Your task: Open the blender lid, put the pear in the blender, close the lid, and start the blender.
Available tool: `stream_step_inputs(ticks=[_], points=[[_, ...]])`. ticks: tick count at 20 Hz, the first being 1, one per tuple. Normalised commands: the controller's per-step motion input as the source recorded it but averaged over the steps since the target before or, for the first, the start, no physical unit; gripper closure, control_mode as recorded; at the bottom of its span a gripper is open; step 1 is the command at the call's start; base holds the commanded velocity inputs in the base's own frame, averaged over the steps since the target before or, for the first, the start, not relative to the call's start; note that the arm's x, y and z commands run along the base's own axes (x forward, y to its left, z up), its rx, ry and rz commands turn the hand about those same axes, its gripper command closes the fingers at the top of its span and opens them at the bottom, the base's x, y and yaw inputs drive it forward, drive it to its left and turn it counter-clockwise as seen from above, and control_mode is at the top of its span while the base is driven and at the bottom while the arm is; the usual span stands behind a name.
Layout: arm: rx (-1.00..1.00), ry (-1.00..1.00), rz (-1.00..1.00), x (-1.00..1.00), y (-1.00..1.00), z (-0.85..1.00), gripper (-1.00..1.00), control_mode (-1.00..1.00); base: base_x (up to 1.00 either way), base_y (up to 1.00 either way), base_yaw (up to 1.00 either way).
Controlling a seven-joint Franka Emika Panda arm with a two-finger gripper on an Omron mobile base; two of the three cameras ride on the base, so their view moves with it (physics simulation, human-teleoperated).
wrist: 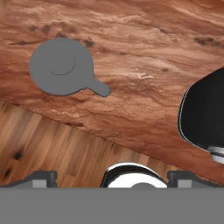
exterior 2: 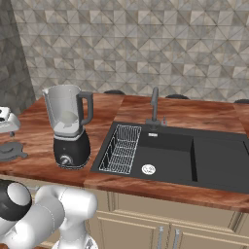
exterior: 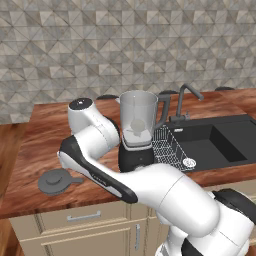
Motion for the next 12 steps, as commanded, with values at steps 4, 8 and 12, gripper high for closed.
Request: stream_step_inputs(ticks=[4,8,12], points=[[0.00,0.11,0.27,0.35,0.00,-0.56,-1.00,-1.00,0.00,0.00,0.00],[0.00,0.01,0.23,0.08,0.00,-0.43,-1.00,-1.00,0.00,0.00,0.00],[0.00,0.00,0.11,0.02,0.00,-0.31,-1.00,-1.00,0.00,0.00,0.00]])
